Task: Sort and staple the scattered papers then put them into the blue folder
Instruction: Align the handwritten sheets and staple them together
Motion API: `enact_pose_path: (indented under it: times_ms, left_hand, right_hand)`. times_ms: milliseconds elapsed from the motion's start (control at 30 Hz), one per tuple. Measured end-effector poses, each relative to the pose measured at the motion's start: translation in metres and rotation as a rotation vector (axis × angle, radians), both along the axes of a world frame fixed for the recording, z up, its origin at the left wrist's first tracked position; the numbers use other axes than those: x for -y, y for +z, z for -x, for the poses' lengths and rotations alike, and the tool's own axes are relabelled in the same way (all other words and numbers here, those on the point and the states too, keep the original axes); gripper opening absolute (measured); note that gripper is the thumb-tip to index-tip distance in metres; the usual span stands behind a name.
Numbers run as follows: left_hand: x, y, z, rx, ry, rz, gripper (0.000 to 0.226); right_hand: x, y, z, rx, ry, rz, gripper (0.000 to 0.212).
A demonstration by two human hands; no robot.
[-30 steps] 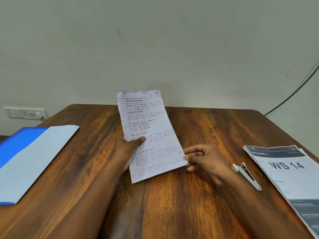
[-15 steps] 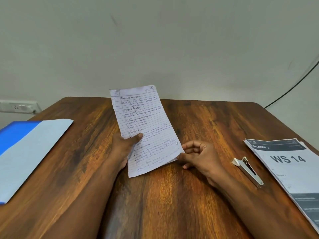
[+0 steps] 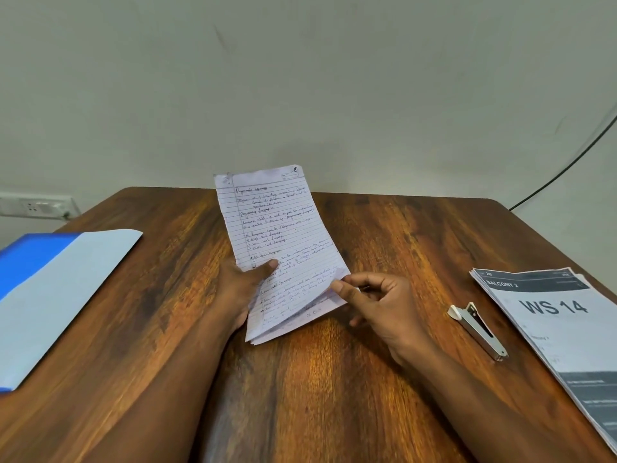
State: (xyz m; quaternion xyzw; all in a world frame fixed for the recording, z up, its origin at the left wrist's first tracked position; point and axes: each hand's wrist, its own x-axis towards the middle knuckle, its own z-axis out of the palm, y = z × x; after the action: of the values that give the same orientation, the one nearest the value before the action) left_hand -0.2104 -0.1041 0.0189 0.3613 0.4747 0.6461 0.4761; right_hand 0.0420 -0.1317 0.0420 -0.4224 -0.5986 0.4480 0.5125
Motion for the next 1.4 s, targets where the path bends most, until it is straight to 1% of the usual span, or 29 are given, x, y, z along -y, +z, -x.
enact_pose_path:
  times_ms: [133, 300, 433, 633, 900, 1000, 1100, 1167, 1233, 1333, 1400]
  left_hand:
    - [0.000, 0.000, 0.000, -0.018, 0.002, 0.008, 0.043]
    - [0.000, -0.002, 0.002, -0.025, 0.003, 0.002, 0.043]
    - [-0.001, -0.004, 0.003, -0.019, 0.007, 0.010, 0.041]
    - [-0.004, -0.006, 0.004, -0.018, -0.011, -0.010, 0.046]
    - [-0.005, -0.007, 0.004, -0.024, -0.020, -0.017, 0.050]
    - [-0.003, -0.006, 0.004, -0.035, -0.015, -0.013, 0.048]
    - [-0.003, -0.006, 0.004, -0.033, -0.004, -0.003, 0.047]
    - [-0.003, -0.006, 0.005, -0.027, 0.002, 0.005, 0.046]
    - [-0.003, -0.007, 0.006, -0.022, 0.007, 0.006, 0.045]
    - [-0.004, -0.009, 0.006, -0.026, 0.017, -0.001, 0.045]
    - [-0.004, -0.009, 0.005, -0.044, 0.032, -0.006, 0.045]
  right_hand:
    - [-0.001, 0.000, -0.001, -0.043, 0.021, 0.032, 0.020]
    - [-0.003, 0.000, -0.003, -0.110, 0.051, 0.070, 0.026]
    - [-0.004, 0.001, -0.009, -0.161, 0.106, 0.126, 0.022]
    - [-0.006, 0.002, -0.014, -0.190, 0.158, 0.194, 0.022]
    - [-0.014, -0.004, -0.020, -0.091, 0.067, 0.187, 0.015]
    - [-0.015, -0.005, -0.021, -0.054, 0.044, 0.164, 0.017]
    - [-0.015, -0.004, -0.020, -0.106, 0.019, 0.189, 0.026]
    - [-0.013, -0.003, -0.017, -0.158, 0.028, 0.219, 0.035]
    - [-0.011, -0.002, -0.011, -0.212, 0.048, 0.243, 0.038]
    - [-0.008, 0.000, -0.004, -0.229, 0.018, 0.236, 0.030]
    - [-0.006, 0.001, 0.000, -0.162, -0.041, 0.185, 0.024]
